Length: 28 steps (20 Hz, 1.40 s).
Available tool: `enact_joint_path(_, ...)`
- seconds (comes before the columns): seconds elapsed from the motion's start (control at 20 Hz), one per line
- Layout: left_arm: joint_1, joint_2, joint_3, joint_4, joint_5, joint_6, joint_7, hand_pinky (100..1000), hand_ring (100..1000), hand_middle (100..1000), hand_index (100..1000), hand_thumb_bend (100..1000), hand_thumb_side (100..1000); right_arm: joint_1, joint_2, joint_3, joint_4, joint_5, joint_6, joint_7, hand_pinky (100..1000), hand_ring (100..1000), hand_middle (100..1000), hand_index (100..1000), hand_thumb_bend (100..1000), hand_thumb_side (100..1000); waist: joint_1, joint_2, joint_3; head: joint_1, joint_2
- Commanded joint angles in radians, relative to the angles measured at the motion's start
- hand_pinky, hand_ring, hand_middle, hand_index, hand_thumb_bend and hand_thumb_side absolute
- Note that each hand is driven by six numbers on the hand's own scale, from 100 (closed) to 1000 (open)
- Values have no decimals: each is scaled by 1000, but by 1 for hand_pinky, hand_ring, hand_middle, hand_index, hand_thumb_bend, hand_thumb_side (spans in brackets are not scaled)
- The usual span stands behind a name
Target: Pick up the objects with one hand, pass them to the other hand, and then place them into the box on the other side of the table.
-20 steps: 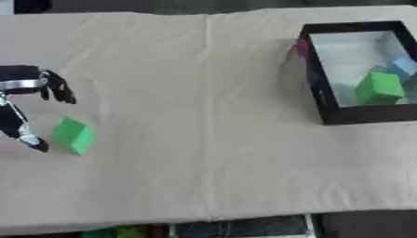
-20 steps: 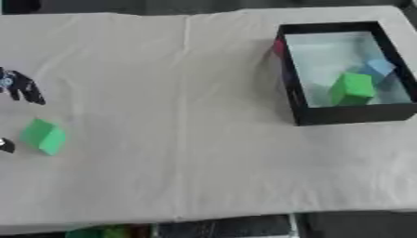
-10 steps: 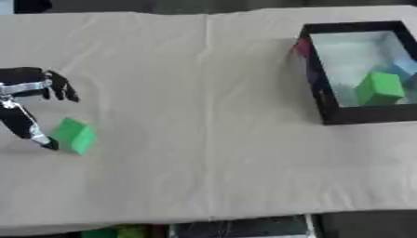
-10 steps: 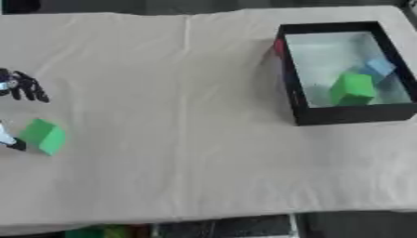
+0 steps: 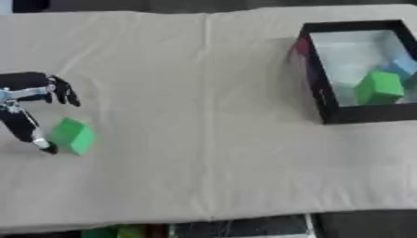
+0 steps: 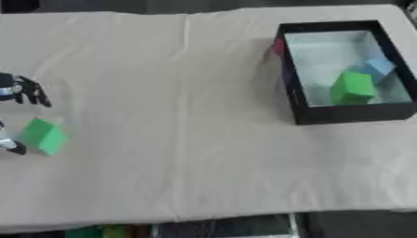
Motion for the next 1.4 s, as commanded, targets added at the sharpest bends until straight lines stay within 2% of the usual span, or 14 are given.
enact_joint_path(0.05, -20, 13, 11, 4, -12, -11, 2, 672, 719, 697, 765, 773, 100, -3, -21, -15, -4, 10, -2, 2, 1000, 966, 934, 847, 100, 427, -1, -14, 1, 1, -3)
enact_joint_path(0.4, -29, -11, 12, 7, -41, -1, 54, 662, 707, 684, 763, 725, 100, 3, -12, -16, 0, 24, -1, 5, 1000, 966, 932, 845, 100, 425, -1, -12, 1, 4, -5)
enact_joint_path(0.7, -36, -31, 0, 24, -52, -8, 38, 662, 704, 675, 740, 698, 100, 10, -11, -19, 3, 29, -3, 3, 1000, 966, 931, 844, 100, 423, -1, -11, -1, 9, -6)
enact_joint_path(1.05, -36, -31, 0, 21, -45, -7, 17, 649, 673, 625, 659, 581, 100, 18, -7, -21, 8, 42, -6, 1, 1000, 967, 930, 842, 100, 420, -2, -9, -1, 12, -4)
enact_joint_path(1.4, -32, 2, 13, -25, -24, 29, -2, 618, 619, 573, 585, 453, 100, 24, -6, -19, 11, 50, -10, -2, 1000, 967, 932, 841, 100, 419, -1, -10, 3, 12, -6)
